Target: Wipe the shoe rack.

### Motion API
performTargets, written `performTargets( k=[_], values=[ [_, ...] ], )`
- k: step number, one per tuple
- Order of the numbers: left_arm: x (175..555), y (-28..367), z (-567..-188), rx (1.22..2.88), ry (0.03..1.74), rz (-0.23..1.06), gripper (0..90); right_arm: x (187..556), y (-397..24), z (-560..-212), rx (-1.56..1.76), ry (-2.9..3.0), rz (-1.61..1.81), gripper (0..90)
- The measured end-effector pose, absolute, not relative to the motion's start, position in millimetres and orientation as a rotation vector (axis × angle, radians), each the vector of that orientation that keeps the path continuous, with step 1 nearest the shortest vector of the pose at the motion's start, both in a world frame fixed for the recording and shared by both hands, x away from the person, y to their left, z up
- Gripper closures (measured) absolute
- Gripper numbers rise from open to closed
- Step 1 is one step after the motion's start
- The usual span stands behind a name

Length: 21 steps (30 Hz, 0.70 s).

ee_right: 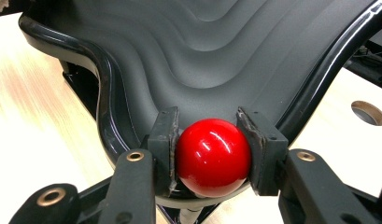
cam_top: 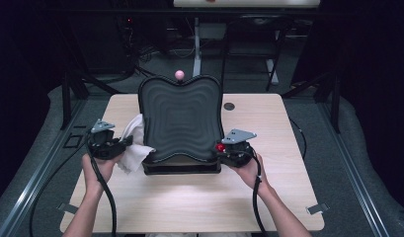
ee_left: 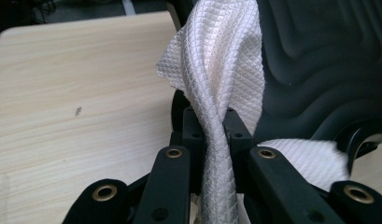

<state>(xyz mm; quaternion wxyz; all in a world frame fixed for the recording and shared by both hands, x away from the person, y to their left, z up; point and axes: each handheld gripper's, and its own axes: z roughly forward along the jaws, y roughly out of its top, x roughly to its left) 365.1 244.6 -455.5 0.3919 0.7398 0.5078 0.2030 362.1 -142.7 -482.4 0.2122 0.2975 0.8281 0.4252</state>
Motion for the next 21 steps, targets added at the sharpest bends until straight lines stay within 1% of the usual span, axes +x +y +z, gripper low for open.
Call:
performTargets(
  k=[5,8,16,21],
  values=[
    [370,239,-461,1.913,1.288,0.490,82.4,363,-143,-482,0.822,2.302,1.180,60.0],
    [369,241,-462,1.919,1.293,0.455,82.6,363,-142,-482,0.822,2.305,1.181,60.1],
    [360,241,-461,1.928,1.302,0.457,83.0,362,-144,-481,0.829,2.317,1.192,60.0],
    [356,240,-460,1.945,1.301,0.463,82.9,355,-142,-479,0.821,2.335,1.167,59.8]
  ],
)
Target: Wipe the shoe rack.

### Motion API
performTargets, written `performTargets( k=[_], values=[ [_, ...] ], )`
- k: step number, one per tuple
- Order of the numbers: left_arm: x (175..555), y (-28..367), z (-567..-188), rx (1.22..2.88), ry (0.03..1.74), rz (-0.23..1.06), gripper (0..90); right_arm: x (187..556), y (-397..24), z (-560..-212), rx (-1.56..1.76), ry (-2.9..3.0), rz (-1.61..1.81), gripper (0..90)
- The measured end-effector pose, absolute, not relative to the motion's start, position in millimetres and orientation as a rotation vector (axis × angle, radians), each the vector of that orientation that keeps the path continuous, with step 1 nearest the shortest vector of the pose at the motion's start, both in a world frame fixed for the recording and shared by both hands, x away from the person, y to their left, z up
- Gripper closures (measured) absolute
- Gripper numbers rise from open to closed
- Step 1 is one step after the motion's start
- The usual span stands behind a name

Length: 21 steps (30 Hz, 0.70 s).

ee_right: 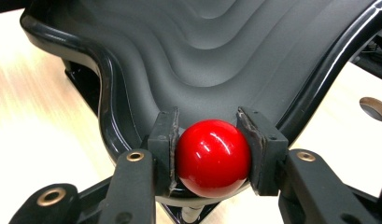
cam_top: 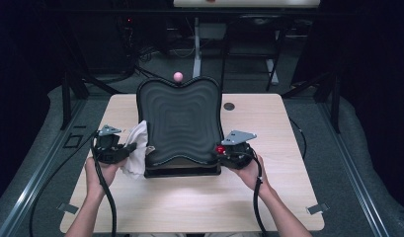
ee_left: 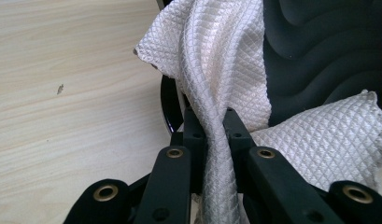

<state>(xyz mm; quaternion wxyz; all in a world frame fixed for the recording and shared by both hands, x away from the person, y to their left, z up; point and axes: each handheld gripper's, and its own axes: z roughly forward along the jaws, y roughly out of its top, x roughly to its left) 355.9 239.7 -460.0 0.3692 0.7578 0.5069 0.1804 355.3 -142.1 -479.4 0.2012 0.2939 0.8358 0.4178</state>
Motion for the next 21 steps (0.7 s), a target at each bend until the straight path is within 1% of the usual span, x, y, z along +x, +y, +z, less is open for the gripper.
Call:
performTargets(
  k=[2,4,5,7,10,16,21],
  values=[
    [356,240,-460,1.946,1.300,0.466,82.9,354,-141,-478,0.820,2.341,1.153,59.2],
    [356,239,-460,1.937,1.291,0.480,82.7,352,-139,-478,0.790,2.331,1.152,42.0],
    [356,240,-460,1.919,1.263,0.481,82.5,351,-137,-478,0.774,2.324,1.169,43.5],
    [357,240,-460,1.910,1.272,0.487,82.4,352,-131,-480,0.752,2.325,1.138,48.4],
    [360,240,-461,1.917,1.268,0.486,82.5,357,-131,-483,0.781,2.327,1.099,59.1],
    [364,235,-458,1.932,1.272,0.523,82.6,359,-135,-483,0.778,2.341,1.128,59.8],
    [374,235,-454,1.916,1.280,0.535,82.5,360,-135,-482,0.757,2.356,1.110,59.8]
  ],
)
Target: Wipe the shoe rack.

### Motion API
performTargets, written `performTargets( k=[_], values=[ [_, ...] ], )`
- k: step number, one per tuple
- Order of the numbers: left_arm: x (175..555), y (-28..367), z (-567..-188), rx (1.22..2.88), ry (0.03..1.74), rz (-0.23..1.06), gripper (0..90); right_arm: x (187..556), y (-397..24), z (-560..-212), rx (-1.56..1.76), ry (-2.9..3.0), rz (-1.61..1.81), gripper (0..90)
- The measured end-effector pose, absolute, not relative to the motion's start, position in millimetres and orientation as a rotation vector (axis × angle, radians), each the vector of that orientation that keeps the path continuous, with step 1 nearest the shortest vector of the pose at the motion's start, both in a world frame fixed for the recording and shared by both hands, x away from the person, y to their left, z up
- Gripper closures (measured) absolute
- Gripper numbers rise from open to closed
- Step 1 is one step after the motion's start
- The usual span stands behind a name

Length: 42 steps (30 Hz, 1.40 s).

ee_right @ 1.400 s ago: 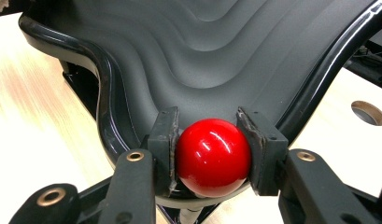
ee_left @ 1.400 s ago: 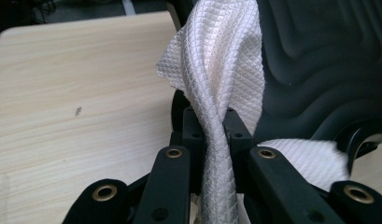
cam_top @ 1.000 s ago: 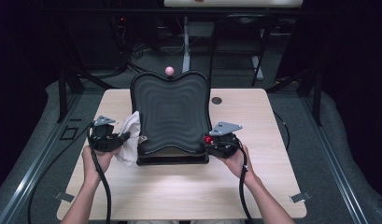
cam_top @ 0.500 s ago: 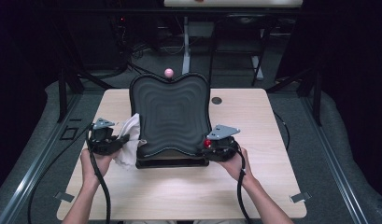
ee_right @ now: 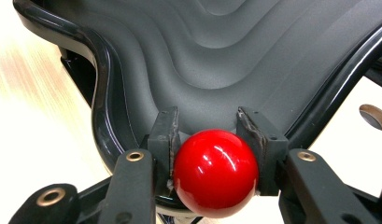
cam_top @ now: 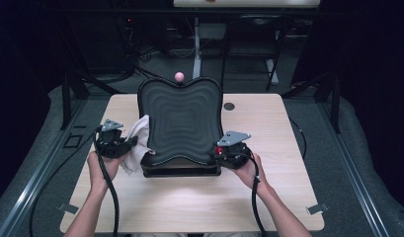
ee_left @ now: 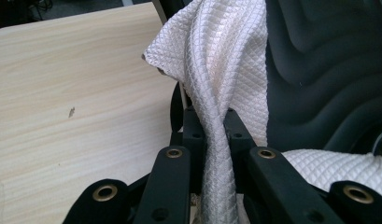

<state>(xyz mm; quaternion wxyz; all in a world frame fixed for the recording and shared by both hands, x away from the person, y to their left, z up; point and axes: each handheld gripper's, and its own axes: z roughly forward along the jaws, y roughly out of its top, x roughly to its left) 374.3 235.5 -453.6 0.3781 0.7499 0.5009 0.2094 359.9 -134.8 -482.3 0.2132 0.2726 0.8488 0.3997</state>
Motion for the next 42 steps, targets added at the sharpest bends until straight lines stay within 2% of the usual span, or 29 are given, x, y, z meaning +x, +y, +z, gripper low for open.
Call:
performTargets(
  k=[30,42],
  values=[
    [487,222,-388,1.921,1.380,0.704,82.0,360,-136,-483,0.760,2.357,1.129,59.7],
    [497,219,-383,1.949,1.398,0.685,82.0,360,-135,-483,0.762,2.355,1.129,59.8]
  ],
)
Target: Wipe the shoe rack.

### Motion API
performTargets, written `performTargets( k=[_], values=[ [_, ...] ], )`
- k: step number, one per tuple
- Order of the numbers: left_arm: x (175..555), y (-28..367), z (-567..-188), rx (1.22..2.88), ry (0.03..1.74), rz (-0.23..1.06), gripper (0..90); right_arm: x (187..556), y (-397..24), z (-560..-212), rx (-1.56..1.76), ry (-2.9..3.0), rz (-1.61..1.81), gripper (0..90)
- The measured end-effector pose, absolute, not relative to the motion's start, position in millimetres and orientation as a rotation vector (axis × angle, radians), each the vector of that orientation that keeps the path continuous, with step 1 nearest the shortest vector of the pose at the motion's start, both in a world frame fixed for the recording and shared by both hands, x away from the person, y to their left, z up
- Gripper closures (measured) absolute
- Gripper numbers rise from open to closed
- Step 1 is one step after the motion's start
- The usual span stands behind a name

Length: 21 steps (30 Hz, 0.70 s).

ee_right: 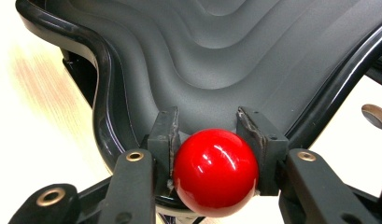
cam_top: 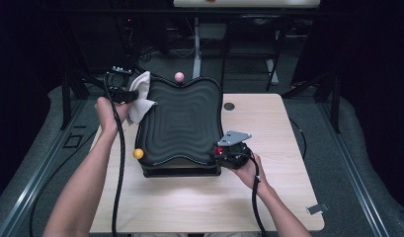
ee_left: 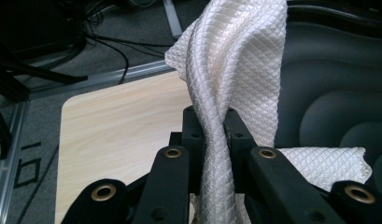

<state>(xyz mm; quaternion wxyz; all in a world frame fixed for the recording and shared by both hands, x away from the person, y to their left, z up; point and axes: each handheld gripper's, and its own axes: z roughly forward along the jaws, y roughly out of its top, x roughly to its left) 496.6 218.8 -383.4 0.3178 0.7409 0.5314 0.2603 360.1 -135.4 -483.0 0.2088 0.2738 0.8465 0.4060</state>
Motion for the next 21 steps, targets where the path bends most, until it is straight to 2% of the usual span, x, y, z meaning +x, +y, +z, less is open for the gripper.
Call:
performTargets(
  k=[21],
  values=[
    [445,227,-418,1.967,1.335,0.617,81.9,360,-135,-483,0.764,2.352,1.137,59.8]
  ],
)
